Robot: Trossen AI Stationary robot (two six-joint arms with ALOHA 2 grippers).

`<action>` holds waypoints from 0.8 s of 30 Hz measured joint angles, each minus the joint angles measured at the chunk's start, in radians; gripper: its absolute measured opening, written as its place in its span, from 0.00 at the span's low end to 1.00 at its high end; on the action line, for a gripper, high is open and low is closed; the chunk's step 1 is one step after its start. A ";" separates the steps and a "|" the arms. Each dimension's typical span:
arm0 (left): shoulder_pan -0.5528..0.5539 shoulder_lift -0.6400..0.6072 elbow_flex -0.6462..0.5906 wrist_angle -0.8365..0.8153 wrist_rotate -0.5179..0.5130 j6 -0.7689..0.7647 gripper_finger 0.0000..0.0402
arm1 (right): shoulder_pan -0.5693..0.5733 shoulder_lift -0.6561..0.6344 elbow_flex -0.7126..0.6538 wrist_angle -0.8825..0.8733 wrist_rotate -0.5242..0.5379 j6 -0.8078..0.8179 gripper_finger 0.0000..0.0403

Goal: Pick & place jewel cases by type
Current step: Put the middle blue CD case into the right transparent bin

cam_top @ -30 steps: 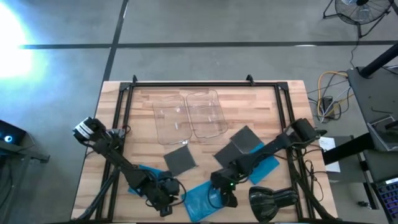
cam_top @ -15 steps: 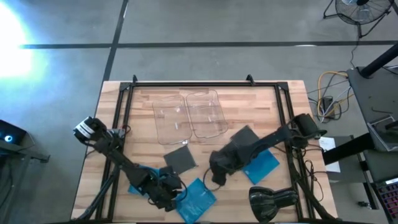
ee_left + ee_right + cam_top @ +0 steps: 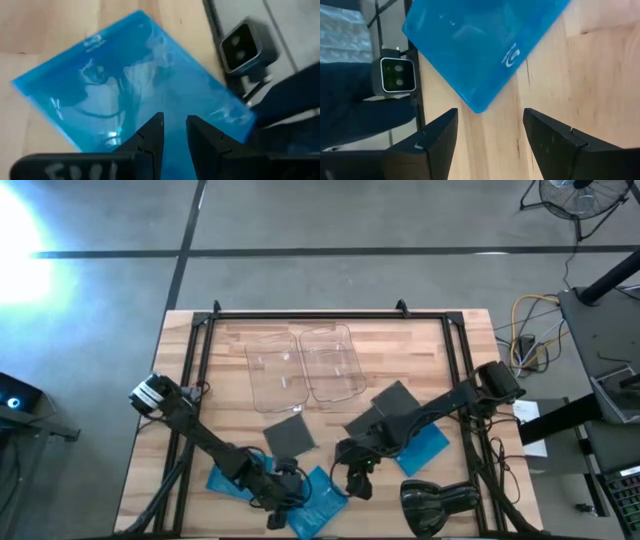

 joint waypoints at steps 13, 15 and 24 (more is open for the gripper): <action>0.100 0.097 0.004 0.023 -0.125 -0.204 0.16 | 0.000 -0.007 0.001 -0.126 0.046 0.194 0.55; 0.117 0.083 0.003 0.001 -0.220 -0.318 0.16 | 0.000 -0.007 0.001 -0.169 0.049 0.302 0.55; 0.145 -0.044 0.083 -0.097 -0.363 -0.261 0.16 | 0.018 -0.007 0.005 -0.157 0.152 0.591 0.55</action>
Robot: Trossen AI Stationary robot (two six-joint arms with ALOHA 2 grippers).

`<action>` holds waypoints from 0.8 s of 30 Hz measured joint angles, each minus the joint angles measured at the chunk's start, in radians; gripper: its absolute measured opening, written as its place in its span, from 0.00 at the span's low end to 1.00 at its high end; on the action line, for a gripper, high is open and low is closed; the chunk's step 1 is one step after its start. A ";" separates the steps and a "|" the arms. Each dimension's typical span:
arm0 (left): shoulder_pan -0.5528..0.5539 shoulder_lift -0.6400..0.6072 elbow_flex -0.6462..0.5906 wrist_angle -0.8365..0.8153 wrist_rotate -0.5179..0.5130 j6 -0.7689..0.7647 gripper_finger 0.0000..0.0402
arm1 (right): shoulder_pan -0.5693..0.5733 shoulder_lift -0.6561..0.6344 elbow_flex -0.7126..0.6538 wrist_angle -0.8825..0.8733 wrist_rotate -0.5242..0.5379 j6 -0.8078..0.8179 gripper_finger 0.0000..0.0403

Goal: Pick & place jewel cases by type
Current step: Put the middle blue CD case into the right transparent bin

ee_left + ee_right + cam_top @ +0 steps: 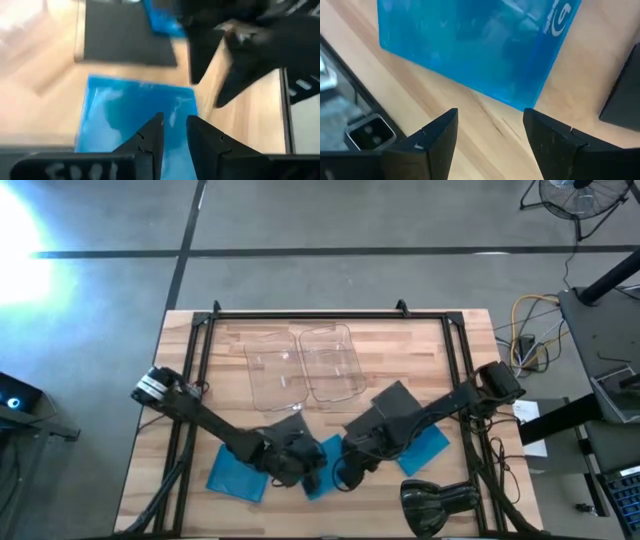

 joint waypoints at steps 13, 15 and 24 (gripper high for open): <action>-0.005 0.004 -0.015 -0.279 0.119 0.062 0.16 | 0.049 0.012 -0.001 0.173 0.054 -0.004 0.55; -0.022 0.012 -0.030 -0.231 0.119 0.062 0.16 | 0.047 0.030 -0.004 0.170 0.088 -0.076 0.55; -0.043 0.082 -0.072 -0.020 0.161 0.016 0.16 | -0.018 0.098 -0.006 0.166 0.000 -0.183 0.55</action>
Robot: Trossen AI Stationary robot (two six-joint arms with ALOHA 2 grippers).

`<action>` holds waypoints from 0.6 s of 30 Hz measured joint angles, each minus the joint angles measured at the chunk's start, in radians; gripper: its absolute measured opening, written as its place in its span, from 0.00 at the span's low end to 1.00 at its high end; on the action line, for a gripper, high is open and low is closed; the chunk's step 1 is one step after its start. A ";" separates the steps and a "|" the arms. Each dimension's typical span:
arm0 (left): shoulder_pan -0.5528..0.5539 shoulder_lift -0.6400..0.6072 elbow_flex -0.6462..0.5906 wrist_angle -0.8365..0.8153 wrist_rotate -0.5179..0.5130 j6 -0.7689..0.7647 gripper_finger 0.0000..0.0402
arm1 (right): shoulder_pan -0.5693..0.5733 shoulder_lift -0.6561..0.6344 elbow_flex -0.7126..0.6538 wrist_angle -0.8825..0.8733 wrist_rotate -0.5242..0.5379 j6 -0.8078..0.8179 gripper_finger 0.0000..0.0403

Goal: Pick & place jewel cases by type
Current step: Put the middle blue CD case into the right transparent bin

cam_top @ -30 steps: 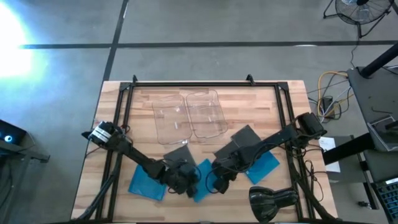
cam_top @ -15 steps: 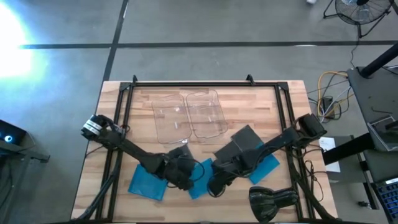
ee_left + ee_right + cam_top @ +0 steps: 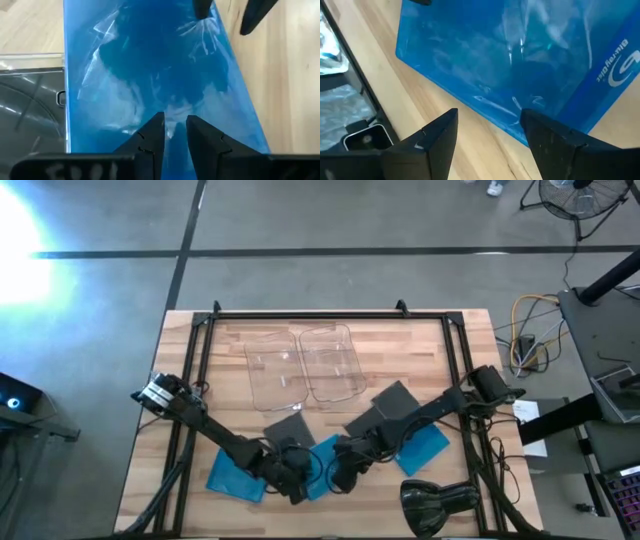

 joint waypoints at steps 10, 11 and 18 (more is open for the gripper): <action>-0.005 0.046 0.008 0.205 -0.008 -0.064 0.16 | -0.026 -0.070 0.005 -0.183 0.325 -0.020 0.55; -0.005 0.054 0.012 0.215 -0.017 -0.066 0.16 | -0.026 -0.078 0.005 -0.188 0.337 -0.024 0.55; -0.011 0.018 0.051 0.209 -0.035 -0.046 0.16 | -0.015 -0.127 0.005 -0.211 0.336 0.062 0.55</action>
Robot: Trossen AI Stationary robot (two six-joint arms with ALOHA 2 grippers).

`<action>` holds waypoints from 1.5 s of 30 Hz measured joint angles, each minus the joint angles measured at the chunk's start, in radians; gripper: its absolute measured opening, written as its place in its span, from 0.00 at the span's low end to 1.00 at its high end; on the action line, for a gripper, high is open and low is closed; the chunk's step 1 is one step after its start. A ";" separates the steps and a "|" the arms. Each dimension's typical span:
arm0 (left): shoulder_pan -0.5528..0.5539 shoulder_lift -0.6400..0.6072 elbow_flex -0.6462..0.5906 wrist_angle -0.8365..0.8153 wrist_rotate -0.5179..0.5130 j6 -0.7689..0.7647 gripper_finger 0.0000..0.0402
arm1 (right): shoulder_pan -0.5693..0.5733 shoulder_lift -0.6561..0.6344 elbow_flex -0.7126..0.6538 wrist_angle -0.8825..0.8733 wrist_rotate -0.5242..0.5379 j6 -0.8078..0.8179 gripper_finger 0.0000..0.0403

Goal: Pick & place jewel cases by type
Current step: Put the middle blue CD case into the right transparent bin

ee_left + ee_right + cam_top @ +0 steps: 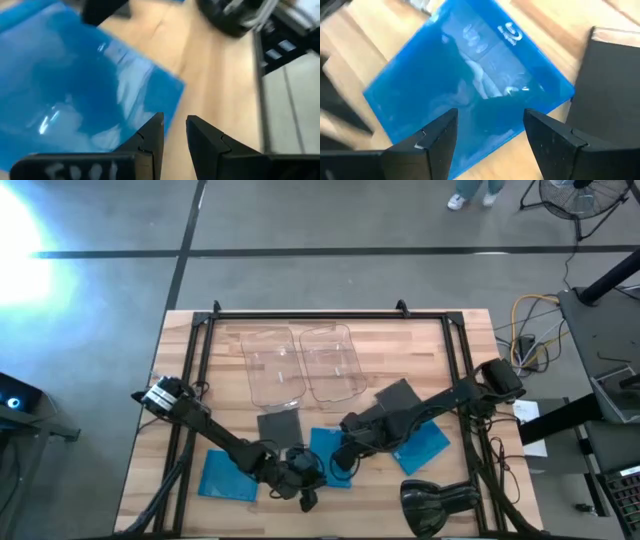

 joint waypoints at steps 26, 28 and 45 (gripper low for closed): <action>0.068 -0.071 -0.145 -0.179 0.095 -0.339 0.16 | 0.075 0.099 -0.008 0.062 -0.133 0.276 0.55; 0.076 -0.071 -0.173 -0.105 0.103 -0.369 0.16 | 0.075 0.100 -0.008 0.062 -0.136 0.276 0.55; 0.117 -0.071 -0.253 0.118 0.129 -0.425 0.23 | 0.073 0.102 -0.020 0.080 -0.202 0.236 0.55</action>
